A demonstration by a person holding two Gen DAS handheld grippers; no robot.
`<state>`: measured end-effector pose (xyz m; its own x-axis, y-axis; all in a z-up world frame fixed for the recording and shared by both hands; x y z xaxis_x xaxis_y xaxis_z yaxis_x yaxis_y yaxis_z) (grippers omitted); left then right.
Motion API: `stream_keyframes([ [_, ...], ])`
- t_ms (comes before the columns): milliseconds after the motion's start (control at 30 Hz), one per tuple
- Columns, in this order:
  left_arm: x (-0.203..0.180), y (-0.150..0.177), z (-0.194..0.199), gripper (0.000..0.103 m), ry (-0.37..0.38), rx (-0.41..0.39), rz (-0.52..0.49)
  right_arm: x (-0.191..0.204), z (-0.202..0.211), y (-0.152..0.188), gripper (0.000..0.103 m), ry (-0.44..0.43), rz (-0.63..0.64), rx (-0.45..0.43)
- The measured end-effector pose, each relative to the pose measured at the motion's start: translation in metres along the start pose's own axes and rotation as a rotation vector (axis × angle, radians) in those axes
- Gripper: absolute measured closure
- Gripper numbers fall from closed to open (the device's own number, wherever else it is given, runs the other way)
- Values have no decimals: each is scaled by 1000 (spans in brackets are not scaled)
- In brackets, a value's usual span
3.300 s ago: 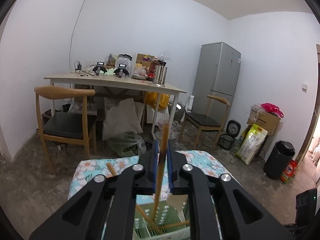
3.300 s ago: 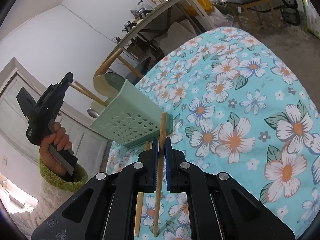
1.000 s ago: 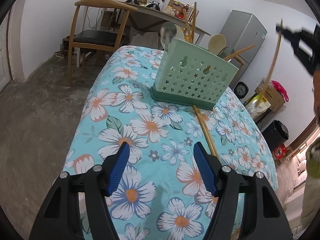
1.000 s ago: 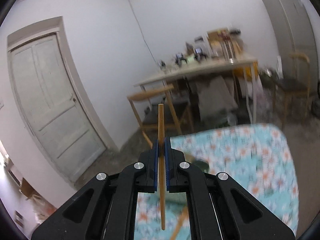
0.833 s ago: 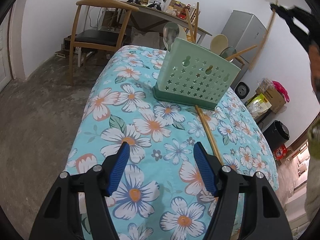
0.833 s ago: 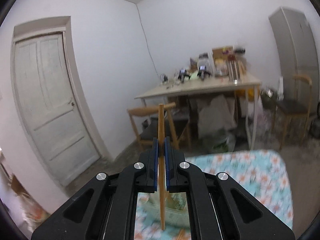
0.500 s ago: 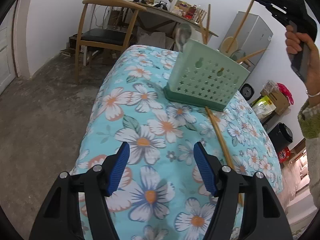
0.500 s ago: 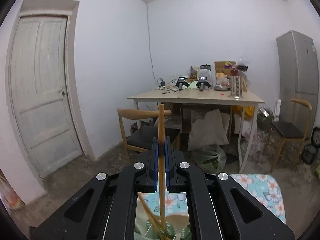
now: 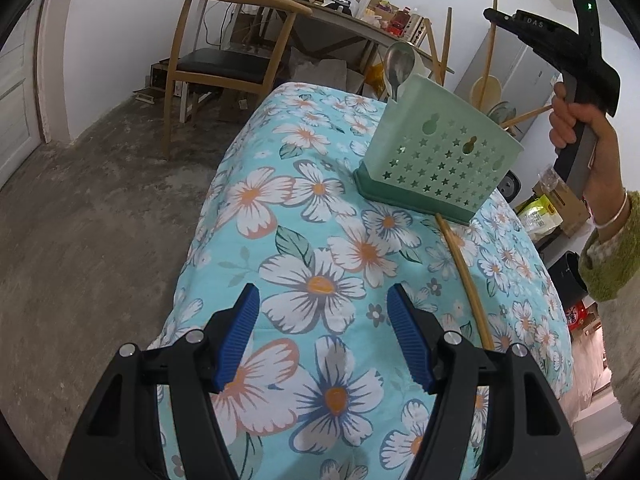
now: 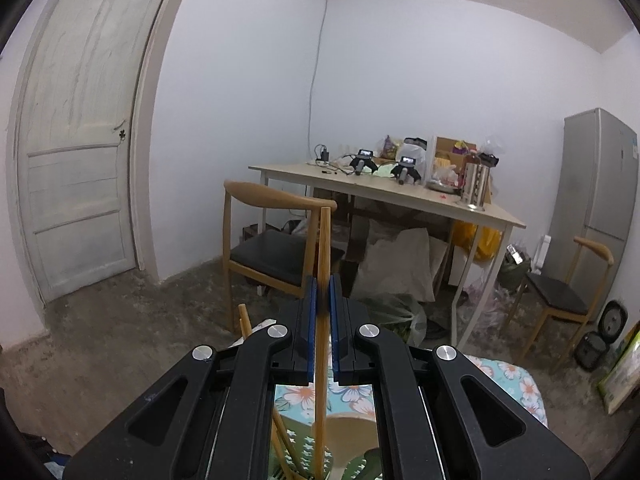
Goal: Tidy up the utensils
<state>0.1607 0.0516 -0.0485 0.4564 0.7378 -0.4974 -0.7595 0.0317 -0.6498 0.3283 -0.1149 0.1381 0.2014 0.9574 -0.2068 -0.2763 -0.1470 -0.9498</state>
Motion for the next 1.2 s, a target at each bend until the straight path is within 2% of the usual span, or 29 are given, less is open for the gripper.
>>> stream_keyframes([
  [167,-3,0,-2,39,3,2,-4,-1,6,0,99,-5,-1,-10],
  [367,-6,0,-2,39,5,1,-8,-3,6,5,97,-18,-7,19],
  [433,-7,0,-1,39,6,-1,-12,-6,9,6,84,-17,-11,28],
  [533,-9,0,-1,39,7,-1,-17,-15,20,4,70,-18,-40,23],
  [700,-16,0,1,39,16,-3,-28,-38,50,-1,60,-10,-111,0],
  [867,-23,0,1,39,26,2,-42,-71,88,7,53,-12,-222,3],
  [1033,-29,2,-2,39,39,16,-49,-100,113,35,52,-45,-356,94],
  [1133,-35,3,-6,39,52,23,-57,-107,113,71,50,-136,-481,234],
  [1200,-40,5,-10,39,63,37,-60,-103,107,107,50,-178,-556,365],
])
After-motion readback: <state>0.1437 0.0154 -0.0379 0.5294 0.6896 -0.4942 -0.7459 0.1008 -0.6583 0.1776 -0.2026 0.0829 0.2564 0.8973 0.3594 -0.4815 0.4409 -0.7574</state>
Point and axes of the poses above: each gripper's, at about its wrist camera, not at the fingertips, and z roughly against the way its jaws point, x to its left, y to its underside, the point moved 3 cm from there along -z, roughly the way its jaws point, and after that the axes turned 15 degrees about y, right-handed, at the moved point
